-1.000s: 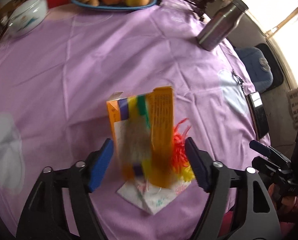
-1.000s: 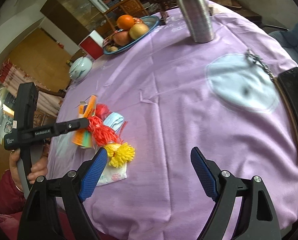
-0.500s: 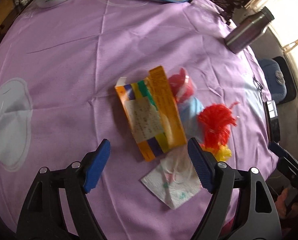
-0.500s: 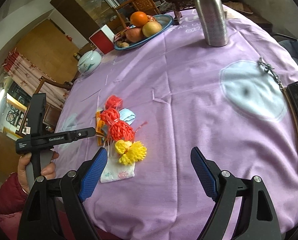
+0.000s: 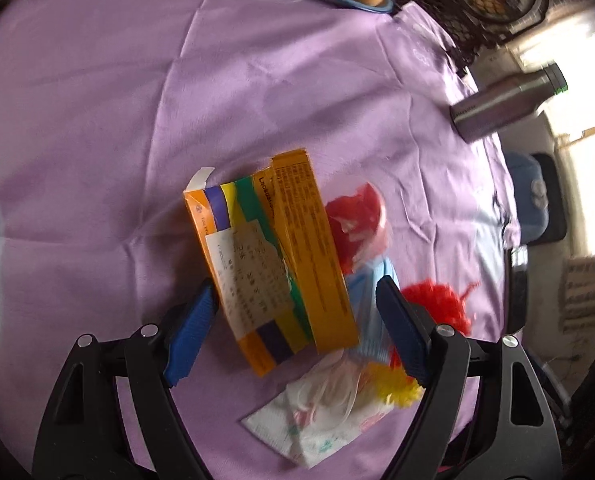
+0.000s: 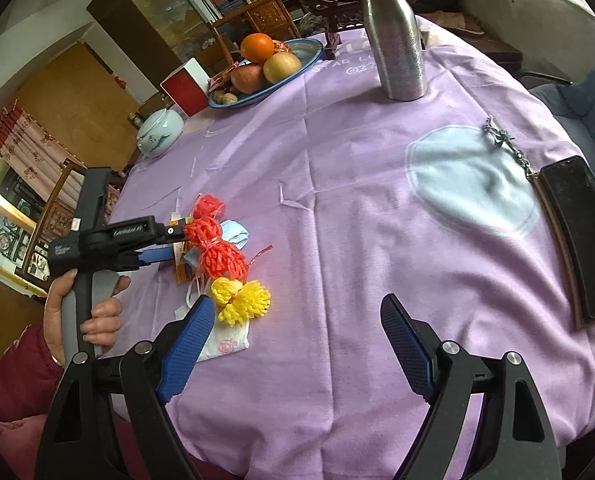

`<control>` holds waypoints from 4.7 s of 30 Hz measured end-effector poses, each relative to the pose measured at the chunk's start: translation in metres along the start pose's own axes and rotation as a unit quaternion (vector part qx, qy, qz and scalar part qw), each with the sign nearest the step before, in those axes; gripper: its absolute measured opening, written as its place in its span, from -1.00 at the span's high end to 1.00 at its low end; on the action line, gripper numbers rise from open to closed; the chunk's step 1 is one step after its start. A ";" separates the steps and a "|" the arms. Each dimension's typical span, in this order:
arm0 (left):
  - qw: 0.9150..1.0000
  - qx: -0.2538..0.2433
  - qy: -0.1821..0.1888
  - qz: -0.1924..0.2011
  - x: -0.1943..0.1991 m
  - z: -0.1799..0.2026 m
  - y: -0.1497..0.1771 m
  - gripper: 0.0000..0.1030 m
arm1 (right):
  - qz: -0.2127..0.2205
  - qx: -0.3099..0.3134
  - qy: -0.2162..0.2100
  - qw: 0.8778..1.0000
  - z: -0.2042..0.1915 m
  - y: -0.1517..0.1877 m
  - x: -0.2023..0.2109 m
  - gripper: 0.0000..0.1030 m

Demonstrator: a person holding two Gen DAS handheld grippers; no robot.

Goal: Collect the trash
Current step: 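Lift the snack boxes off the table with the left tool, then hold the snack boxes in left tool while right tool grasps red mesh bundle, then carry the snack boxes and red bundle down toward the wastebasket, then open both tools over the wastebasket to drop the items, then raise both empty tools back over the table toward the mask and yellow bundle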

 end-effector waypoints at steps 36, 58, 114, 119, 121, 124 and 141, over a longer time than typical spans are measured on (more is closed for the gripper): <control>0.961 0.166 -0.103 0.198 0.209 -0.099 0.135 0.00 | -0.056 0.082 -0.013 0.995 -0.037 -0.057 -0.120 0.55; 0.918 0.262 -0.126 0.269 0.271 -0.157 0.220 -0.01 | -0.051 0.227 -0.144 0.962 -0.181 -0.016 -0.049 0.54; 0.730 0.603 -0.191 0.258 0.303 -0.306 0.543 -0.58 | -0.279 0.591 -0.284 0.702 -0.496 0.281 -0.064 0.52; 0.722 0.611 -0.199 0.257 0.305 -0.298 0.562 -0.62 | -0.303 0.612 -0.291 0.670 -0.514 0.320 -0.064 0.45; 0.718 0.614 -0.203 0.257 0.306 -0.294 0.568 -0.64 | -0.315 0.618 -0.290 0.659 -0.520 0.335 -0.067 0.34; 0.713 0.618 -0.211 0.255 0.306 -0.292 0.577 -0.65 | -0.322 0.626 -0.283 0.651 -0.524 0.346 -0.071 0.06; 0.764 0.557 -0.212 0.249 0.311 -0.310 0.516 -0.65 | -0.274 0.591 -0.258 0.714 -0.517 0.290 -0.075 -0.06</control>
Point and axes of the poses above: each gripper's, at about its wrist camera, not at the fingertips, and x roughly against the way its jaws point, z to its right, y to its underside, the point moved 6 cm from there along -x, roughly the way its jaws point, and after that the axes turned 3 degrees about -x, right-handed, at the moved point
